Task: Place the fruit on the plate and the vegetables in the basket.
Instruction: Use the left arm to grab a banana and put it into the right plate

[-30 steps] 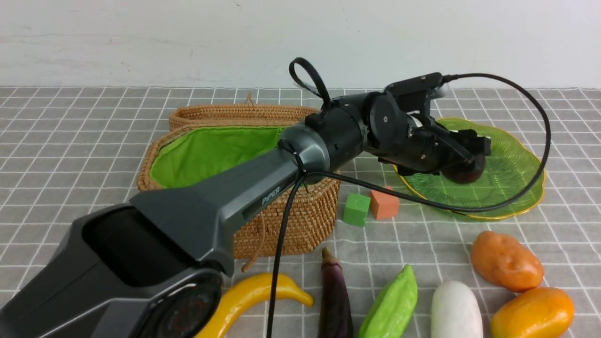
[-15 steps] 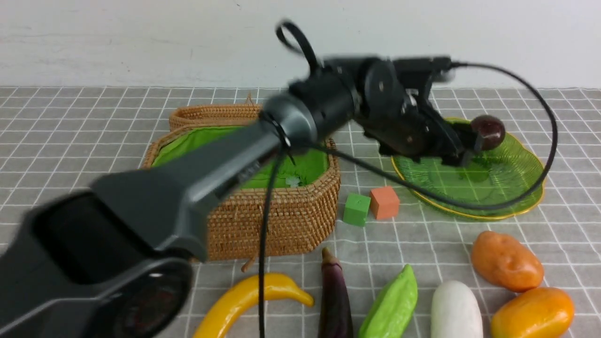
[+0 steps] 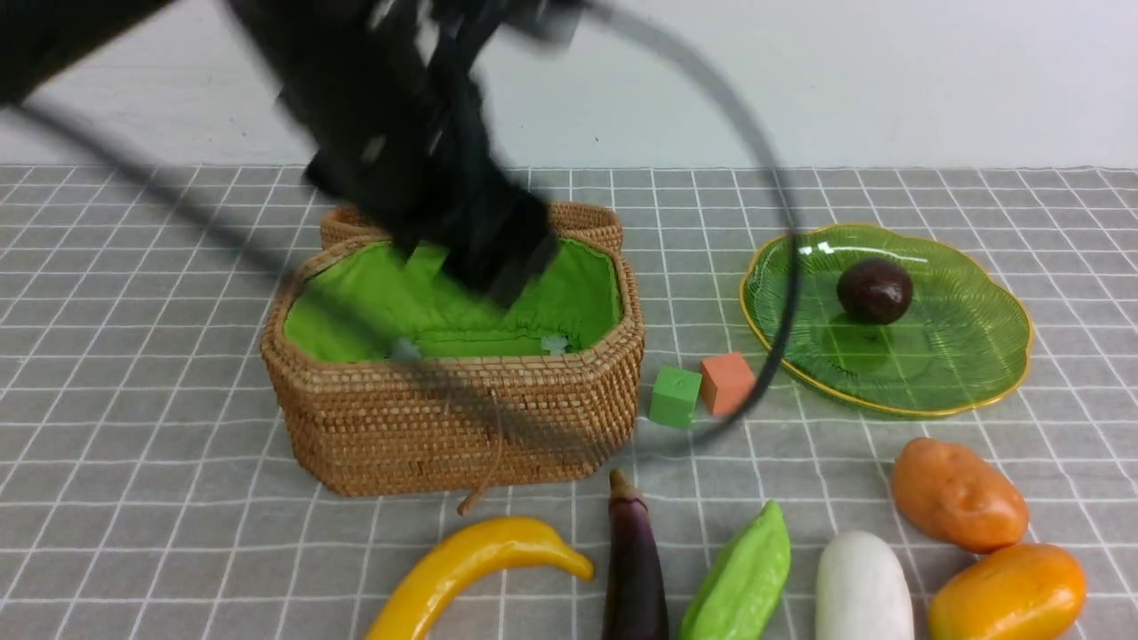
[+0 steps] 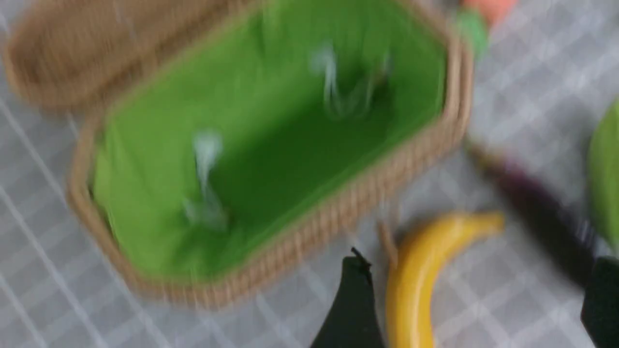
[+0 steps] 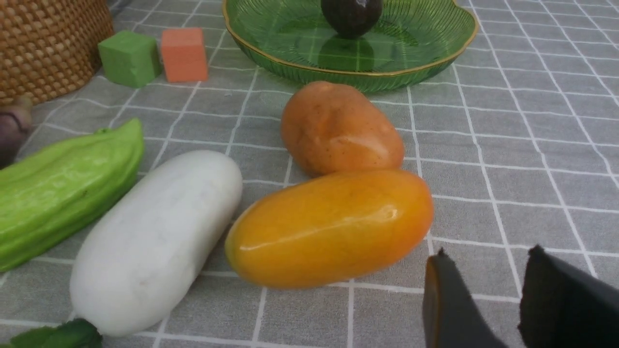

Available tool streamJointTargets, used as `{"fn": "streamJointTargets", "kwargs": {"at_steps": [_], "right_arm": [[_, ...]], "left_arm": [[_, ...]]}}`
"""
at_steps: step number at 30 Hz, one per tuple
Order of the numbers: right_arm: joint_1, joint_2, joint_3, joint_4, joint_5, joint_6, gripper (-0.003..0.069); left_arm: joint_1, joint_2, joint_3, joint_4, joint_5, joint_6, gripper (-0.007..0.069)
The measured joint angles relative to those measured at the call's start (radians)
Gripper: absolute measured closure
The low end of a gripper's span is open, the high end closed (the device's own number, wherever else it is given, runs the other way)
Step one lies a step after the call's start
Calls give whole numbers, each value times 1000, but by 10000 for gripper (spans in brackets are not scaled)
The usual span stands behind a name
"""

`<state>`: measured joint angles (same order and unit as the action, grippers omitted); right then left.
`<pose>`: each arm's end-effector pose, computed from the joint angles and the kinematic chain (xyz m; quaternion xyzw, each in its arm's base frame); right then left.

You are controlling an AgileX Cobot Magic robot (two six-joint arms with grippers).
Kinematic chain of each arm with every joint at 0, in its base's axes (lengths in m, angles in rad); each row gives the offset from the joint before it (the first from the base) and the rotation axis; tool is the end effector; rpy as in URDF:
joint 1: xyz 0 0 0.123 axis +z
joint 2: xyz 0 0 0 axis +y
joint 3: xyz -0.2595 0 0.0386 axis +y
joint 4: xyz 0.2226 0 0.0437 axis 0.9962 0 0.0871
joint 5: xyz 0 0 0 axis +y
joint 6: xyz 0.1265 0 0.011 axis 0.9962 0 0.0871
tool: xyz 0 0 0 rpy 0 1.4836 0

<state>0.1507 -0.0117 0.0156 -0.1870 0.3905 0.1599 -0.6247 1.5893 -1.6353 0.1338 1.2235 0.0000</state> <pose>0.0842 0.0037 0.1638 -0.0450 0.8037 0.0122 0.5933 0.2707 -0.1755 0.3241 0.3046 0.9200 -0.0097 0.2463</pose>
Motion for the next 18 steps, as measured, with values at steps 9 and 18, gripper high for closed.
{"fn": "streamJointTargets", "kwargs": {"at_steps": [9,18], "right_arm": [[0,0,0,0,0,0,418],[0,0,0,0,0,0,418]], "left_arm": [[0,-14,580,-11,-311,-73,50],[0,136,661,-1,-575,-173,76]]}}
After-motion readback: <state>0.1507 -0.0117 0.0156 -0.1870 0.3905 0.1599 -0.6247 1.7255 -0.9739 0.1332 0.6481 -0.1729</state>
